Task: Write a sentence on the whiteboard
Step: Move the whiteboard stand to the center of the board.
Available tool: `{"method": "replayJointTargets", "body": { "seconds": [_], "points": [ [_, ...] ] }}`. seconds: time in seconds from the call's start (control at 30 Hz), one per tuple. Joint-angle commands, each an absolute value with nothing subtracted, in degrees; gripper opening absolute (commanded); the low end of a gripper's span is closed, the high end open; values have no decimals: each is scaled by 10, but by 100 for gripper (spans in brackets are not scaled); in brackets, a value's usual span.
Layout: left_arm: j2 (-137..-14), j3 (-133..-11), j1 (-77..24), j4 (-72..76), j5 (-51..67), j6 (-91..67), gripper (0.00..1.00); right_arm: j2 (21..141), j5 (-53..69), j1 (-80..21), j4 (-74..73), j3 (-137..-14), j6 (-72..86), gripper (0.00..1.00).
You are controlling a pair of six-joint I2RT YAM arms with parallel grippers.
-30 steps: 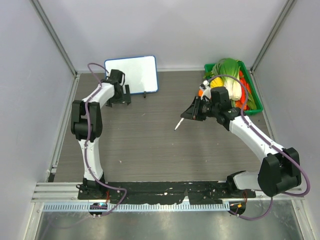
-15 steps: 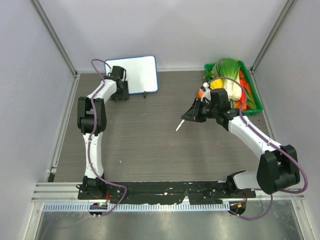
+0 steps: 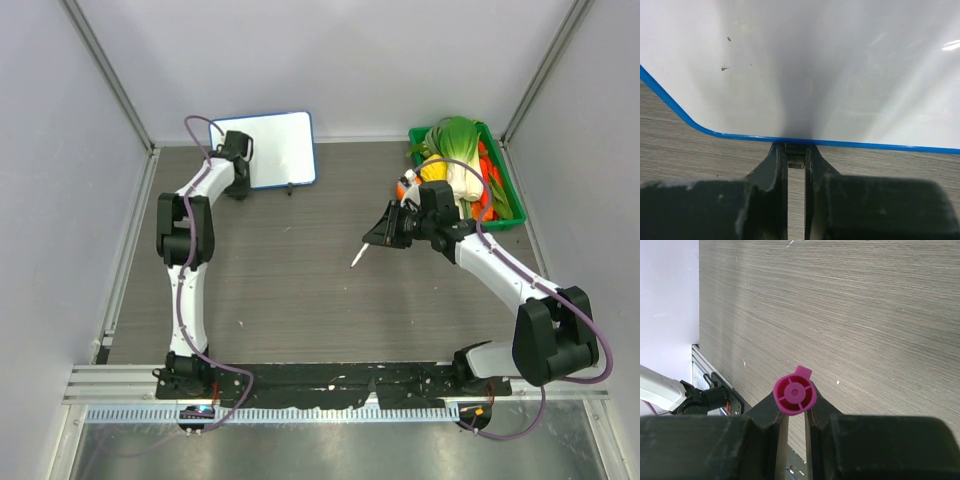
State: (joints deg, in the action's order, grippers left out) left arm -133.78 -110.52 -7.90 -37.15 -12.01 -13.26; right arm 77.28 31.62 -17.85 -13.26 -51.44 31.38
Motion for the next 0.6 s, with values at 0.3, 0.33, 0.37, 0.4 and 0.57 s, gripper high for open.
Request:
{"method": "replayJointTargets", "body": {
  "seconds": [0.3,0.33,0.37,0.4,0.57],
  "points": [
    [-1194,-921,-99,-335,-91,-184,0,736,334,-175,-110,-504,316,1],
    [-1181,-905,-104,-335,-91,-190,0,736,336,-176,-111,-502,316,1],
    [-1165,-889,-108,-334,-91,-198,0,734,339,-176,-111,-502,317,1],
    [-1151,-872,-112,-336,-88,-202,0,732,340,-177,-111,-500,316,1],
    [-1070,-777,-145,-324,-96,-242,0,715,341,-176,-112,-493,321,1]
  ]
}}
